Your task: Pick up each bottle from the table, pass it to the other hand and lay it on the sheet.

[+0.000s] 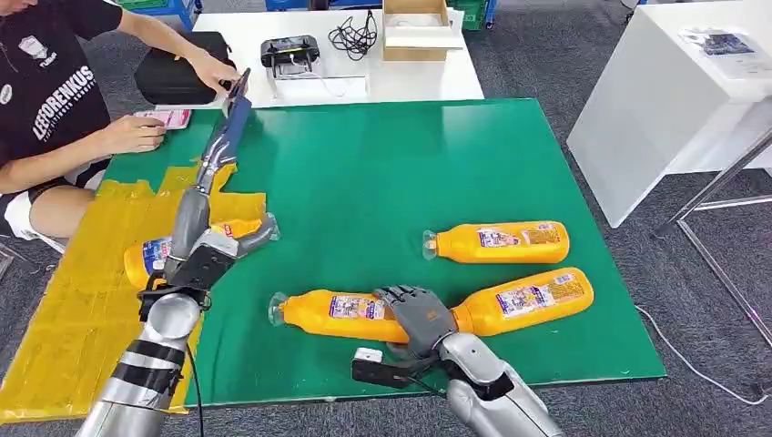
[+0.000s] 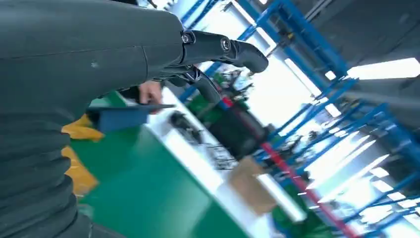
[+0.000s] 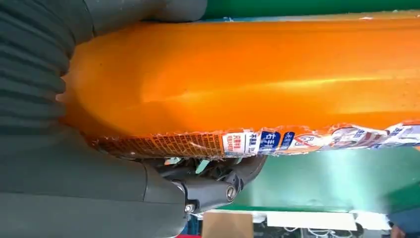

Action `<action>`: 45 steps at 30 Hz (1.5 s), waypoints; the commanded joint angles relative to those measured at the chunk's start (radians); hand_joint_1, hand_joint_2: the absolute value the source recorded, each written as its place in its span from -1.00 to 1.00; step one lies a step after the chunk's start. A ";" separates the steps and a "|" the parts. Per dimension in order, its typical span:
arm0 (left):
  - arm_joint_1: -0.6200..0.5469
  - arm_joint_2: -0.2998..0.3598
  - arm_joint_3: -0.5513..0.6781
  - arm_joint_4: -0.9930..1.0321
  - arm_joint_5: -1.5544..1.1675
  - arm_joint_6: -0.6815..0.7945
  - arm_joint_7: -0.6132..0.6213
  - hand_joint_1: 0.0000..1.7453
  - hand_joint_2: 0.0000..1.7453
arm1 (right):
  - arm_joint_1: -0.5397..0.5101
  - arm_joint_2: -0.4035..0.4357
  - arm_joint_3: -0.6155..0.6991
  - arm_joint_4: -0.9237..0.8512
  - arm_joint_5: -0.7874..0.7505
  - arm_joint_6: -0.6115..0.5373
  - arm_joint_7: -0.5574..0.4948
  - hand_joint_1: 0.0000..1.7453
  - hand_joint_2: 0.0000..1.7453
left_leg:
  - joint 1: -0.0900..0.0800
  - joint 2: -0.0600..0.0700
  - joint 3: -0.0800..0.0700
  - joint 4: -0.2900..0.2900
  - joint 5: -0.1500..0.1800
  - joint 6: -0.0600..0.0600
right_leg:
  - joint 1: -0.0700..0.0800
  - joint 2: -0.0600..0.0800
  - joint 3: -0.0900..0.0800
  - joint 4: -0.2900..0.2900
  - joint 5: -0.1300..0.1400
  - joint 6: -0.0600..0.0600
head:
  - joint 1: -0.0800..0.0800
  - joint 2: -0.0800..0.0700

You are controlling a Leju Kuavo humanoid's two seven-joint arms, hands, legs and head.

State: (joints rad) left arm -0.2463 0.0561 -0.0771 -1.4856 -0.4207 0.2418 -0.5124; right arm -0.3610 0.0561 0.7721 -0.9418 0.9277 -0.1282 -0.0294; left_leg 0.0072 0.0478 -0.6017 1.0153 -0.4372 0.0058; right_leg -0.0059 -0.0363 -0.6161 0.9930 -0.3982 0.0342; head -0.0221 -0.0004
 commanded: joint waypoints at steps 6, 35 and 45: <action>0.073 -0.050 0.045 -0.189 0.131 -0.052 0.016 -1.00 1.00 | 0.133 0.025 -0.189 -0.110 -0.052 -0.243 -0.052 1.00 1.00 | 0.000 -0.007 0.004 -0.001 -0.002 0.000 | -0.001 0.002 0.005 -0.001 -0.002 -0.001 | 0.000 0.000; 0.006 -0.060 -0.187 -0.006 0.660 -0.599 0.137 -1.00 1.00 | 0.192 0.140 -0.317 -0.302 -0.248 -0.570 -0.445 1.00 1.00 | 0.000 -0.006 -0.002 -0.001 0.000 0.000 | -0.001 0.000 -0.001 -0.001 -0.001 0.000 | 0.000 0.000; -0.059 -0.072 -0.277 0.094 0.699 -0.598 0.167 -1.00 1.00 | 0.126 0.165 -0.169 -0.215 -0.217 -0.570 -0.515 1.00 1.00 | 0.000 -0.006 -0.003 -0.001 -0.001 0.000 | -0.001 0.000 -0.002 -0.001 -0.001 0.000 | 0.000 0.000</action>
State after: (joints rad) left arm -0.2231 -0.0057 -0.2700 -1.5443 0.2609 -0.3567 -0.3601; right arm -0.1514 0.2293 0.5034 -1.2933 0.6931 -0.6920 -0.5142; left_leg 0.0071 0.0453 -0.6070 1.0154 -0.4376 0.0055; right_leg -0.0065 -0.0370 -0.6208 0.9931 -0.3988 0.0343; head -0.0225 -0.0004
